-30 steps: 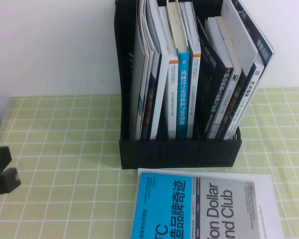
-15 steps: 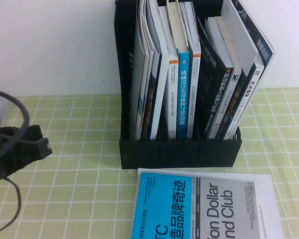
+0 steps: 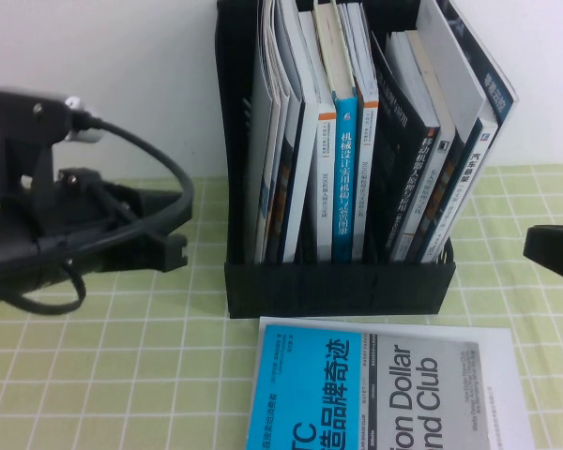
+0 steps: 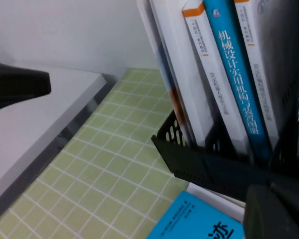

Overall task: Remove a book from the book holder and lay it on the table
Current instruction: Hold the bookshelf, then pick up the right side book from the book shelf

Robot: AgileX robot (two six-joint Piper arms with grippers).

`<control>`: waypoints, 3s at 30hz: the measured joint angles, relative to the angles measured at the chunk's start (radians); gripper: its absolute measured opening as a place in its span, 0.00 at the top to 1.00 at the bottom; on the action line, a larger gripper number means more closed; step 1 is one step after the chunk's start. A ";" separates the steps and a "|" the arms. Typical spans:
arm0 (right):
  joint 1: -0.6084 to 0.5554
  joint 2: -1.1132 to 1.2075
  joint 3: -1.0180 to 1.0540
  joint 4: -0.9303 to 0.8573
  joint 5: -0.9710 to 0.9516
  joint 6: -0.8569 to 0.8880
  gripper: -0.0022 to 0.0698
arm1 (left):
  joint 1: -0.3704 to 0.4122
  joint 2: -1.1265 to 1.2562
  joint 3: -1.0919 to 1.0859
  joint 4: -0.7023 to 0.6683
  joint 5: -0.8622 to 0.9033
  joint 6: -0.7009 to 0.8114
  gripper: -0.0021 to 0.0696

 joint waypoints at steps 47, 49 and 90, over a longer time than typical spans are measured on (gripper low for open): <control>0.577 0.684 -0.631 0.318 -0.491 -0.496 0.60 | 0.164 0.409 -0.157 -0.696 0.229 0.931 0.97; 0.577 0.712 -0.652 0.327 -0.494 -0.497 0.60 | 0.164 0.419 -0.166 -0.696 0.235 0.937 0.97; 0.579 0.387 -0.584 0.419 -0.921 -0.754 0.60 | -0.121 0.564 -0.358 -0.696 0.032 1.012 0.97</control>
